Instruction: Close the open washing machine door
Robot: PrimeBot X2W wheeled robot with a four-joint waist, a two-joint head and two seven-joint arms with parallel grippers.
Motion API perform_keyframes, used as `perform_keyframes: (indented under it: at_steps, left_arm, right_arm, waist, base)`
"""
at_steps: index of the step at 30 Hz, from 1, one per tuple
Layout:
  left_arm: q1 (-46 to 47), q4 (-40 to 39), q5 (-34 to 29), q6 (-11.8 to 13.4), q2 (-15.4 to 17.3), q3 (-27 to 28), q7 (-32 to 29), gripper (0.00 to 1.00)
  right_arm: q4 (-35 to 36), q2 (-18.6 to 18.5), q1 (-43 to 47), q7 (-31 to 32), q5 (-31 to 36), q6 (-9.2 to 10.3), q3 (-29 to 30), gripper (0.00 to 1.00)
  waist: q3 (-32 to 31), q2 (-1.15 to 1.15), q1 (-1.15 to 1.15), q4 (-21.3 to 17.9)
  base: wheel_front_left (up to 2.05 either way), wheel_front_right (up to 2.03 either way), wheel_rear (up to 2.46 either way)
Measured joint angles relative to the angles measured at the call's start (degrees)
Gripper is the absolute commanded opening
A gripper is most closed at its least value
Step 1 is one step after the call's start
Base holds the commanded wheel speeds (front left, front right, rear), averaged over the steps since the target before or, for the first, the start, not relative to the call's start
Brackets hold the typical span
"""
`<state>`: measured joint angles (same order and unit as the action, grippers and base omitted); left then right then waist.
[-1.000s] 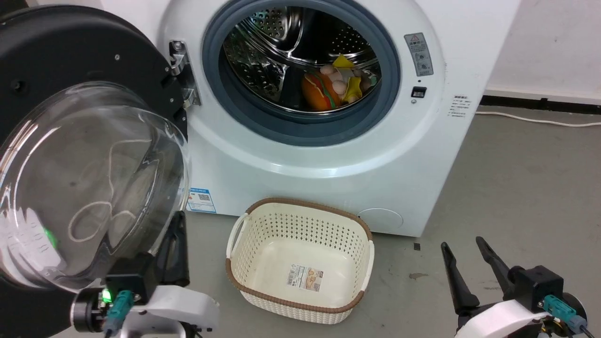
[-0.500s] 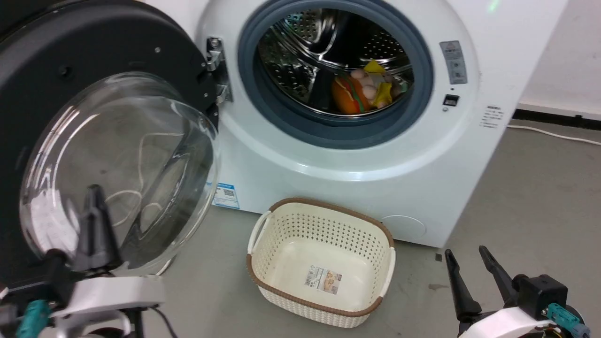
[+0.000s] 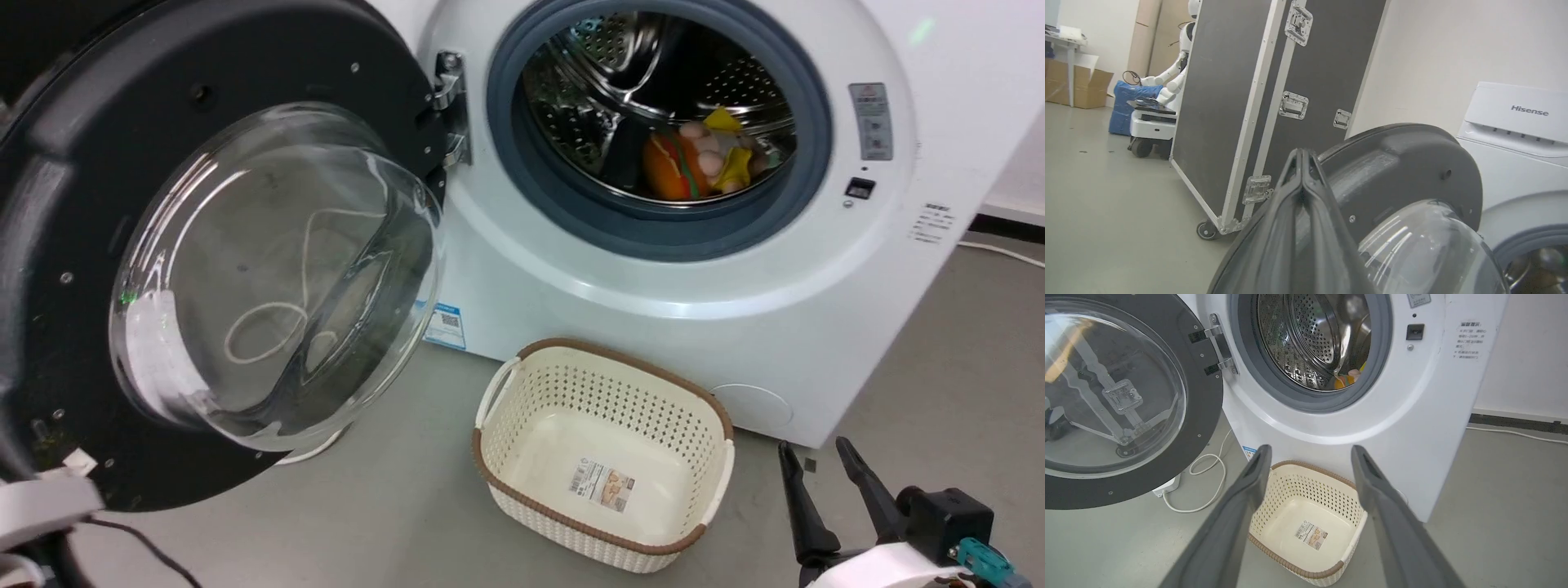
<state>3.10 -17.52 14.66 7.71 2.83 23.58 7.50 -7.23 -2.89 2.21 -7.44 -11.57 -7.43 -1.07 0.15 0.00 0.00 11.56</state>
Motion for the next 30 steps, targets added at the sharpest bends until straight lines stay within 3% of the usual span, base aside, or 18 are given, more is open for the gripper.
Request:
perform_keyframes:
  at_steps: [8, 18, 22, 30]
  left_arm:
    - [3.59, 7.99, 1.77, -3.19, 0.64, 7.7, 0.83, 0.0]
    - [6.09, 19.23, 2.78, -3.68, 8.94, 11.7, -1.05, 0.0]
    - [6.61, 21.35, 3.11, -4.54, 12.37, 11.17, -4.1, 0.0]
    - [7.9, 23.61, 5.17, -10.53, 18.5, 6.16, -13.73, 0.0]
  right_arm:
    - [-0.45, 0.0, -0.19, -0.81, -0.07, 0.0, 0.44, 1.0]
    - [2.14, 0.0, -1.58, 0.16, 1.67, 0.0, 2.68, 1.0]
    - [3.87, 0.0, -1.59, 0.97, 2.25, 0.0, 3.33, 1.0]
    - [6.09, 0.0, -1.57, 1.86, 2.27, 0.0, 3.92, 1.0]
  waist:
    - [2.85, 0.0, 0.0, 1.74]
    - [9.51, 0.0, 0.01, 2.26]
    - [12.1, 0.0, 0.01, 2.65]
    - [15.51, 0.0, 0.01, 4.24]
  base:
    - [0.0, 0.0, 0.0]
    - [0.0, 0.0, 0.0]
    - [0.0, 0.0, 0.0]
    - [0.0, 0.0, 0.0]
